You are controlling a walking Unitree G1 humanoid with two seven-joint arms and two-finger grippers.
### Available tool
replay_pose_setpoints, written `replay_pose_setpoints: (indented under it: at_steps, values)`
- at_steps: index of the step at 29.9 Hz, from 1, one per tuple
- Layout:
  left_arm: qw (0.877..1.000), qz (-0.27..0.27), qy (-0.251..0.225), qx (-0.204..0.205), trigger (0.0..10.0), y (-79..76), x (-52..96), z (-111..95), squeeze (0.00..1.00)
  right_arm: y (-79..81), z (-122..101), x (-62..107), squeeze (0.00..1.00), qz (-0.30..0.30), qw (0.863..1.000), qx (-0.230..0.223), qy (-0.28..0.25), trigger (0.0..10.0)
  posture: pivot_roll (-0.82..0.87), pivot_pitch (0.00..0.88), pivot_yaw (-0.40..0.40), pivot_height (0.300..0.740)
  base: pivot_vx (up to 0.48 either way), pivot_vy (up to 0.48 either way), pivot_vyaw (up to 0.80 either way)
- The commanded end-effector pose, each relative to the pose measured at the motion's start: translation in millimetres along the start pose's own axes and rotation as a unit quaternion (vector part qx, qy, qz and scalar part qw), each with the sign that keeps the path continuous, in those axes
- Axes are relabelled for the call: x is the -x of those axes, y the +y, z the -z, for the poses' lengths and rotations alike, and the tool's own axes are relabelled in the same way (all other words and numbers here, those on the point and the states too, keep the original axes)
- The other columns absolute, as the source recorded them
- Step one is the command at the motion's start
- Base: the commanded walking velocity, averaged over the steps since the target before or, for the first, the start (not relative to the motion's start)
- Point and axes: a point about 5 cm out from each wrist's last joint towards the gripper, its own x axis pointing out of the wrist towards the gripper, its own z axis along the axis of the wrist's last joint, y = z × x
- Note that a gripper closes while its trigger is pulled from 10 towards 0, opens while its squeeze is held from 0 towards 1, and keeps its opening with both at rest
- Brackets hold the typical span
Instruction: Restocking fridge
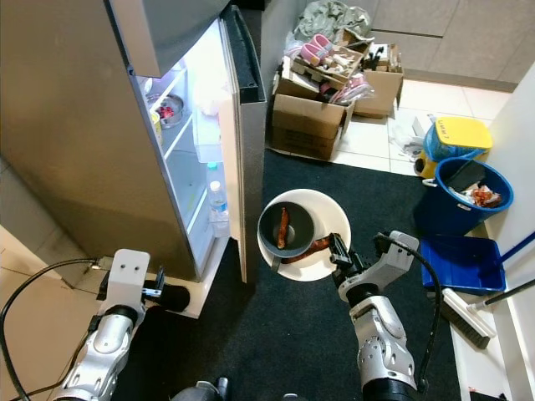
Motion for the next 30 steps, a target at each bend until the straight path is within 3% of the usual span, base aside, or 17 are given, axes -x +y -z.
replay_pose_setpoints:
  at_steps: [1, 30]
  values:
    - [1.0, 0.021, 0.001, -0.007, 10.0, -10.1, 0.9, 1.6, 0.0, -3.9, 2.9, 2.3, 0.0, 0.007, 1.0, 0.001, 0.0, 10.0, -0.06, 0.114, -0.026, 0.74, 0.0, 0.0, 0.0]
    - [0.999, 0.034, -0.007, -0.014, 10.0, -15.6, 1.1, 0.5, 0.0, -4.9, 4.6, 2.7, 0.0, 0.005, 1.0, 0.001, 0.005, 10.0, -0.06, 0.116, -0.026, 0.74, 0.35, 0.0, 0.0]
